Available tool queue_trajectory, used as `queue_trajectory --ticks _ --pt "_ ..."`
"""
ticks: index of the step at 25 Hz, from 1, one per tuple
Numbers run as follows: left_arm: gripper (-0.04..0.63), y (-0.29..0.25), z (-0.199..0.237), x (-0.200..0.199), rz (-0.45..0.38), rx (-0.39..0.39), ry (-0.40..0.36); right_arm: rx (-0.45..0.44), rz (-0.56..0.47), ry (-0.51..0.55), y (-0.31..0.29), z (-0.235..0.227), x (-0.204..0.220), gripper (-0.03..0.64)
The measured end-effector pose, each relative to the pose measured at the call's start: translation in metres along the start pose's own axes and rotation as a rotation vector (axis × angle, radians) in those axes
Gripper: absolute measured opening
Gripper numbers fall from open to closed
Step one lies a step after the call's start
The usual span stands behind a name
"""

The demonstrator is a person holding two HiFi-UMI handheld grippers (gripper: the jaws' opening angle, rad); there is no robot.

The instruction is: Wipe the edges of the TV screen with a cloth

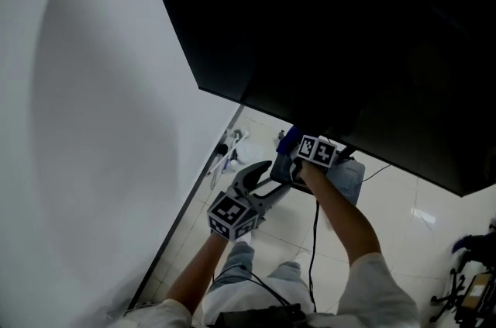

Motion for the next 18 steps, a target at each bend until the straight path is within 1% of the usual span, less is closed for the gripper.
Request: queue_trajectory --ticks 4,10,14,18 --pt "0.282 0.022 0.018 -0.005 0.011 -0.055 0.005 -0.060 0.022 0.030 -0.030 0.034 -0.001 0.080" --pt "0.282 0.059 0.079 0.000 0.002 -0.153 0.028 -0.116 0.061 0.094 -0.101 0.093 0.001 0.080" --pt "0.282 0.079 0.108 0.004 -0.009 -0.221 0.049 -0.154 0.090 0.133 -0.138 0.126 0.005 0.080" --pt "0.282 0.096 0.133 0.006 -0.021 -0.268 0.060 -0.193 0.103 0.151 -0.171 0.159 0.004 0.080"
Point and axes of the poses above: the fingertips, and each gripper's own axes: y backward along the fingers, z to its left, x out of its underside, the point moved 7 cm from there along y, backward along the fingers, and after that the axes turned 8 degrees about -x, right-handed, at the moved point
